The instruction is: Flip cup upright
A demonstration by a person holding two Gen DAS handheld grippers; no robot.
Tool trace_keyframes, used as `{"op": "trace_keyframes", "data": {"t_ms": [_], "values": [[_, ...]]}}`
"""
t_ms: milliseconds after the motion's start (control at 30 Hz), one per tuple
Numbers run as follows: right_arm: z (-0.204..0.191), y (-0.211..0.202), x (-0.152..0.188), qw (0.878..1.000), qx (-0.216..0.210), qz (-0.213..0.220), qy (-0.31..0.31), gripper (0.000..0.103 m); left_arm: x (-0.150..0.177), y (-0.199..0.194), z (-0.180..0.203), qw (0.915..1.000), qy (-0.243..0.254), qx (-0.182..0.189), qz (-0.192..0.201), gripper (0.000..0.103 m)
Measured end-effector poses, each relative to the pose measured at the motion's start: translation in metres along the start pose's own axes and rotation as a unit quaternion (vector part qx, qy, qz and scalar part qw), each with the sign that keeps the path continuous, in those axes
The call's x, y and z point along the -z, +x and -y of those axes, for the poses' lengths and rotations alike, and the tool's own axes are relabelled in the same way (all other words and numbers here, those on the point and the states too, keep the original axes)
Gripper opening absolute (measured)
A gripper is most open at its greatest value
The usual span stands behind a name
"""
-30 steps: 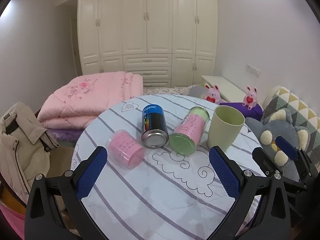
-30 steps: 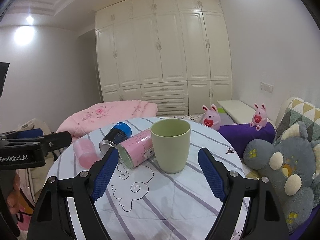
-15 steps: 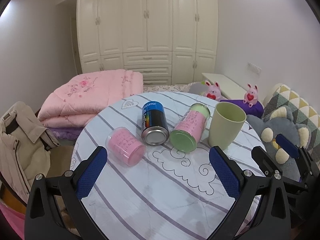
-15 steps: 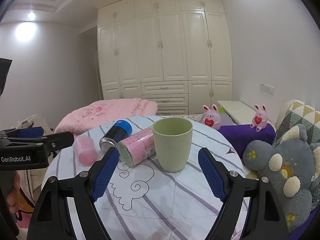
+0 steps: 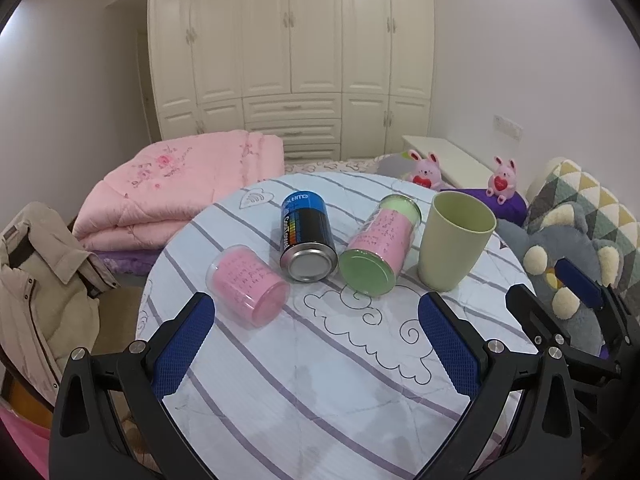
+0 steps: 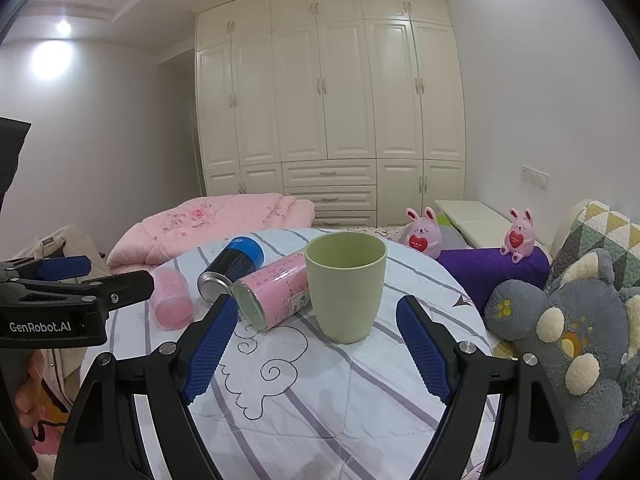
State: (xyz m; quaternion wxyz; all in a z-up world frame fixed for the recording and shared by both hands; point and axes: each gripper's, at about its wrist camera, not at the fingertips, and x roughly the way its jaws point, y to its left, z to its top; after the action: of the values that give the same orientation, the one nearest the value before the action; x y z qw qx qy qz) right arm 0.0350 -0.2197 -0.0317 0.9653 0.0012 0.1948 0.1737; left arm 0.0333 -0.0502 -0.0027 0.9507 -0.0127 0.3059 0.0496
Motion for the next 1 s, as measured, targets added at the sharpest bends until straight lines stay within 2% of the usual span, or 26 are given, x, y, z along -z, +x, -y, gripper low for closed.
{"op": "trace_keyframes", "data": {"t_ms": [400,1000], "values": [[-0.001,0.001,0.0,1.0,0.001,-0.001,-0.002,0.083,-0.001,-0.001,0.0,1.0,0.001,-0.002,0.008,0.103],[-0.001,-0.005,-0.003,1.0,-0.004,0.025,-0.002,0.083,-0.001,-0.011,0.006,0.9991,0.014,-0.005,0.04,0.103]]}}
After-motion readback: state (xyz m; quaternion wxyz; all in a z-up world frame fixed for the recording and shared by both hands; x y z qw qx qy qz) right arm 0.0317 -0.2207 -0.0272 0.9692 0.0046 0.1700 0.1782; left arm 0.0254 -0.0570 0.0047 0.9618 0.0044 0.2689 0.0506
